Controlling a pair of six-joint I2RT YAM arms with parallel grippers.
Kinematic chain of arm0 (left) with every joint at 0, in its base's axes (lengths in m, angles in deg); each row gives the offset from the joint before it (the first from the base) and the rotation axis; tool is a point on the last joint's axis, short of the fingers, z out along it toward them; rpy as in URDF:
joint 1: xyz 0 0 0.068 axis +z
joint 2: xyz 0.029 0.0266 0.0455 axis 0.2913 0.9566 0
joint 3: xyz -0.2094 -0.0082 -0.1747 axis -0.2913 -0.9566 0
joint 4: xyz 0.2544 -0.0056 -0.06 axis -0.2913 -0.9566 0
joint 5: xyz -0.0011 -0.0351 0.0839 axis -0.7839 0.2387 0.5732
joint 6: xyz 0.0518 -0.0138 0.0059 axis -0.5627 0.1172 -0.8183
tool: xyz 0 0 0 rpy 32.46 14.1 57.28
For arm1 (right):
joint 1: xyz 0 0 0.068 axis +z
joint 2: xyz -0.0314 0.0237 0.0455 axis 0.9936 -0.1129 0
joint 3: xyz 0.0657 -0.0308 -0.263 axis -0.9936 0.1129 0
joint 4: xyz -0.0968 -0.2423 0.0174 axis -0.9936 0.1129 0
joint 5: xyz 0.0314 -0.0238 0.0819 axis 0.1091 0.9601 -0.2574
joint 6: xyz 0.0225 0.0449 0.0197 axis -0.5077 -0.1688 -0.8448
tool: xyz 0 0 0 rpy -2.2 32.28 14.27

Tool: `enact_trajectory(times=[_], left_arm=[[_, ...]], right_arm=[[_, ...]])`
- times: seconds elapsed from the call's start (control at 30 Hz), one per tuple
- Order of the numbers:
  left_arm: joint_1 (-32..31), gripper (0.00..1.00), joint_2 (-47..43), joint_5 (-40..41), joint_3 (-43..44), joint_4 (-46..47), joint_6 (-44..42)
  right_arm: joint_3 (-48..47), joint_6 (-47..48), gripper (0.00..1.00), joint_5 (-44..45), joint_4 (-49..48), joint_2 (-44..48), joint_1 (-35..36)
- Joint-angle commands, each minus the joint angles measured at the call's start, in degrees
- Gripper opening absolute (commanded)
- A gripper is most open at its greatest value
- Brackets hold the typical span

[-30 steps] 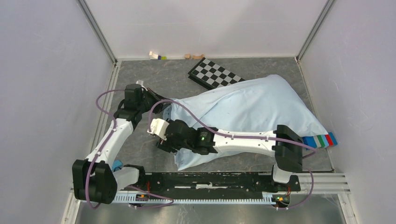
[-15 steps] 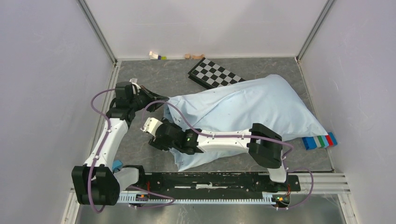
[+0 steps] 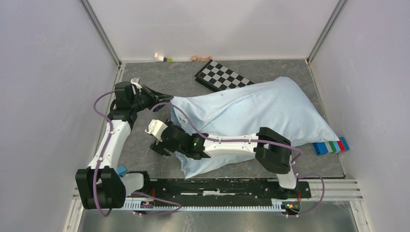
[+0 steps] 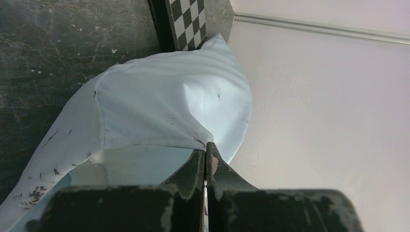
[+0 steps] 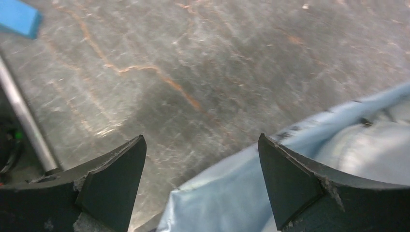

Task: Put the pillow into the pillowcase

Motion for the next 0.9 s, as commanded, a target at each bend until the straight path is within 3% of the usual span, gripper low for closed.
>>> enact_trajectory(times=[0.0, 0.1, 0.4, 0.67, 0.87], left_arm=[[0.7, 0.02, 1.3, -5.3, 3.8, 4.3, 2.0], [0.8, 0.02, 2.2, -6.8, 4.4, 4.7, 1.7], [2.0, 0.03, 1.9, -5.9, 5.0, 2.7, 0.3], [3.1, 0.02, 1.0, 0.2, 6.2, -4.1, -5.5], [3.2, 0.02, 1.3, 3.2, 7.4, -6.9, -8.5]], right_arm=[[2.7, -1.0, 0.93, -12.3, -5.3, 1.7, 0.3], [3.7, -0.1, 0.93, -19.4, -5.1, 1.3, -0.1], [10.4, -5.4, 0.93, -17.7, -6.3, 4.4, -6.7], [1.8, -6.0, 0.93, 0.9, 11.1, 9.0, -6.4], [0.2, -7.3, 0.94, 2.1, 15.2, 13.3, -6.3]])
